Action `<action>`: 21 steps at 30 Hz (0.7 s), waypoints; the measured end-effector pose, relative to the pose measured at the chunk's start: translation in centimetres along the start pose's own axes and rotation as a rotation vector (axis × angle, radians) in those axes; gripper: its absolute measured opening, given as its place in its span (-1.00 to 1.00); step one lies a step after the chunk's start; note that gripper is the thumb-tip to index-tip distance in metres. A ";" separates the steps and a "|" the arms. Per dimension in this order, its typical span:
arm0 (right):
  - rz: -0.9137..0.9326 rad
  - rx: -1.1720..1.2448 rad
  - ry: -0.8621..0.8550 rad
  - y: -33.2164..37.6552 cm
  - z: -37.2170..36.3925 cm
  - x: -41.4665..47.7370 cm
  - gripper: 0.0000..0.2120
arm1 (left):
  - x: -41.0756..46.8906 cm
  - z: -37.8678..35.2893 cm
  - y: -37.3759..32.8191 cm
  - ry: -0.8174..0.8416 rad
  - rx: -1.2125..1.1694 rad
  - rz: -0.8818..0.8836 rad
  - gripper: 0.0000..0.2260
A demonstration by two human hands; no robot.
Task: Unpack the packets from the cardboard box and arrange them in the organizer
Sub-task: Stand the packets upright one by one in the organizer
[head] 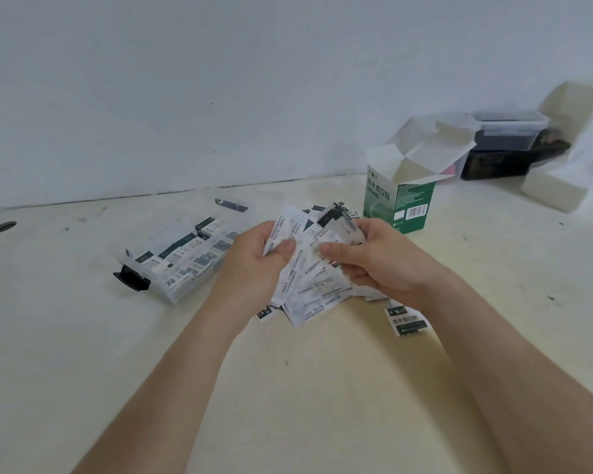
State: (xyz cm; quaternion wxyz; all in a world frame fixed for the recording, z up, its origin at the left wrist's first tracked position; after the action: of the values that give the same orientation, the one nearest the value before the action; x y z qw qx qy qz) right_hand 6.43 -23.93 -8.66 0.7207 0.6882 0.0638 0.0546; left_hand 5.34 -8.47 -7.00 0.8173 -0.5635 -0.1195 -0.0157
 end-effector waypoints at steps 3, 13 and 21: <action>0.005 0.103 -0.089 -0.2 0.2 0.5 -0.77 | 0.1 0.3 -0.2 -0.043 -0.123 0.032 -0.85; -0.055 0.313 -0.110 -1.2 -1.4 0.2 -0.79 | -0.2 0.6 -2.9 0.049 -0.058 -0.226 -0.81; -0.008 0.432 -0.069 -0.5 -2.0 0.2 -0.78 | 0.6 1.3 -1.6 -0.158 0.082 -0.246 -0.66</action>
State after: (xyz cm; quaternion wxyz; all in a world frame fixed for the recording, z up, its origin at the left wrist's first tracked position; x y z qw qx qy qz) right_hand 6.29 -21.98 -9.20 0.5583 0.8279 0.0520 0.0129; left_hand 5.45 -7.80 -4.96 0.8197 -0.5102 -0.2519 -0.0664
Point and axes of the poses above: each hand's wrist, its own x-axis towards the middle knuckle, its own z-axis out of the back of the hand, y = z × x, the point moved 7 cm from there along x, towards the middle knuckle, and after that the axes turned 10 degrees about -y, right-handed, at the moved point
